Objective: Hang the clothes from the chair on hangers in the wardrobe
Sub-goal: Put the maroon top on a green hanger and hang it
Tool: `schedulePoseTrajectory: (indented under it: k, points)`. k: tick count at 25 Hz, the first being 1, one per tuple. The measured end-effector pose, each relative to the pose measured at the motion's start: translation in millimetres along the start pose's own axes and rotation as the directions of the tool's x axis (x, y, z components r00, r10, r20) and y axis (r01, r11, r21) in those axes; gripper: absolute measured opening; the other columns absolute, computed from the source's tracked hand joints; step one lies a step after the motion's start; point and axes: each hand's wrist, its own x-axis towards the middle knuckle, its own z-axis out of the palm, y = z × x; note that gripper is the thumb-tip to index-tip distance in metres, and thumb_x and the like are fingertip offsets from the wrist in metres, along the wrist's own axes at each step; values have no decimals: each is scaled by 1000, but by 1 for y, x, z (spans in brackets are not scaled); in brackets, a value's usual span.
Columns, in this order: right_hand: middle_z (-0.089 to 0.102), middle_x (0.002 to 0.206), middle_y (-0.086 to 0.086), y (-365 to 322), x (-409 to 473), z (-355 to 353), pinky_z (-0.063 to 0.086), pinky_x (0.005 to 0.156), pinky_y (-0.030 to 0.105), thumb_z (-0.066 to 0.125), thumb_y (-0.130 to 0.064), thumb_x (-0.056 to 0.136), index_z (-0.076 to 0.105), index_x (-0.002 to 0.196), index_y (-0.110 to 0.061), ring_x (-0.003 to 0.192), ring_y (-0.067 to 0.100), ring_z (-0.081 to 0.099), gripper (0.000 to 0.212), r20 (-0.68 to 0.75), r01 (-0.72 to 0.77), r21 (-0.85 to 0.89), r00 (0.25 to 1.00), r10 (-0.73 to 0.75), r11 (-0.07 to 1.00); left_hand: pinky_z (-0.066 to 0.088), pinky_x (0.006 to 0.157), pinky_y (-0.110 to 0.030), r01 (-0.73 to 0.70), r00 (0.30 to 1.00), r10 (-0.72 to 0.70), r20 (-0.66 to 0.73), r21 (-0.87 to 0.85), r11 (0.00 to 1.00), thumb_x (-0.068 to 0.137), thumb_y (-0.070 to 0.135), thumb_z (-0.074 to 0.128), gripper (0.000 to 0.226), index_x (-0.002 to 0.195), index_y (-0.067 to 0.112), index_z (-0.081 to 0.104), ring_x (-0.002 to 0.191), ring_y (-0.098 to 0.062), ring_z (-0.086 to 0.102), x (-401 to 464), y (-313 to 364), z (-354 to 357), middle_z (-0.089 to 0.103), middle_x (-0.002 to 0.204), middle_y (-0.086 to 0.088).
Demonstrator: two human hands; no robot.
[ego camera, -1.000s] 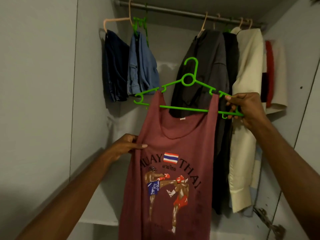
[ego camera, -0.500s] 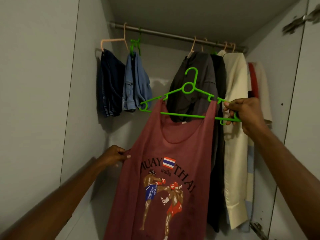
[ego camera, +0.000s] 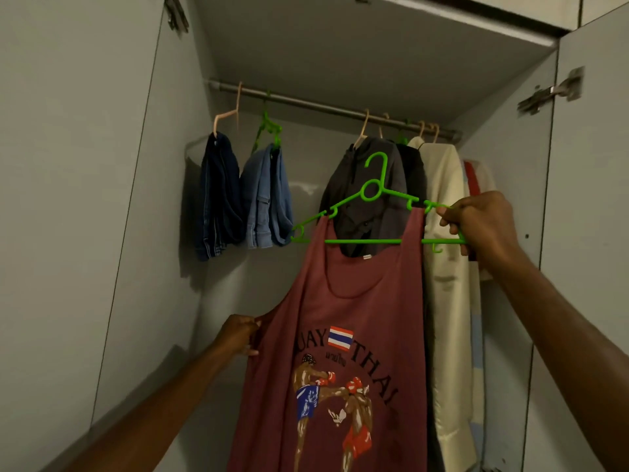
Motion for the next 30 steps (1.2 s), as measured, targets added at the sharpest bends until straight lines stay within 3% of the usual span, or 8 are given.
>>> schedulePoseTrajectory:
  k: [6, 9, 12, 17, 20, 22, 25, 30]
  points:
    - [68, 66, 15, -22, 7, -24, 50, 44, 34, 77, -22, 89, 74, 71, -7, 49, 32, 58, 24, -98, 30, -90, 994, -39, 996, 61, 58, -32, -68, 998, 68, -5, 35, 997, 92, 3, 65, 16, 99, -9, 74, 74, -25, 70, 1, 20, 28, 75, 93, -21]
    - [70, 69, 14, -27, 7, -19, 54, 49, 40, 76, -19, 89, 74, 69, -8, 54, 33, 62, 23, -120, 21, -143, 992, -39, 990, 63, 74, -37, -128, 991, 129, -16, 84, 988, 90, 2, 64, 22, 111, 4, 69, 86, -26, 71, 1, 22, 40, 73, 98, -15]
    - [70, 63, 11, -34, 10, -2, 55, 46, 40, 74, -13, 87, 75, 67, -7, 50, 33, 64, 20, -137, 40, -199, 988, -68, 979, 61, 80, -34, -289, 953, 296, -60, 106, 952, 94, 4, 56, 38, 129, 18, 60, 92, -19, 68, -9, 35, 53, 69, 109, -9]
    - [67, 58, 9, -51, 26, 31, 52, 45, 33, 71, -11, 85, 75, 68, -5, 34, 15, 56, 18, -161, 79, -269, 979, -125, 960, 49, 76, -21, -402, 908, 401, 120, -12, 915, 93, 39, 72, 48, 133, 31, 49, 98, -10, 64, -23, 84, 66, 66, 111, 4]
    - [66, 56, 11, -61, 43, 52, 59, 52, 44, 69, -12, 82, 72, 64, -6, 47, 27, 64, 20, -189, 121, -315, 964, -187, 941, 49, 80, -17, -463, 876, 455, 157, 19, 886, 89, 38, 77, 60, 140, 32, 46, 103, -7, 63, -5, 105, 61, 64, 114, 4]
    - [63, 53, 9, -65, 57, 65, 57, 50, 42, 68, -13, 78, 71, 60, -6, 48, 24, 61, 19, -216, 150, -327, 949, -228, 933, 52, 87, -22, -514, 850, 500, 162, 51, 856, 86, 42, 79, 70, 144, 34, 42, 107, -10, 64, 7, 115, 61, 66, 117, 1]
    - [56, 50, 4, -65, 75, 86, 36, 42, 25, 68, -12, 76, 68, 60, -3, 46, 15, 52, 18, -237, 166, -317, 939, -247, 934, 52, 100, -33, -510, 852, 497, 163, 46, 859, 82, 58, 76, 93, 157, 31, 28, 114, -16, 65, 23, 129, 63, 66, 128, -3]
    - [63, 70, 12, -68, 115, 119, 41, 58, 31, 68, -16, 76, 67, 67, -1, 67, 30, 62, 18, -283, 146, -263, 933, -221, 954, 39, 115, -37, -583, 812, 577, 85, 61, 810, 97, 42, 65, 81, 161, 28, 16, 141, -22, 44, 63, 166, 65, 36, 159, -1]
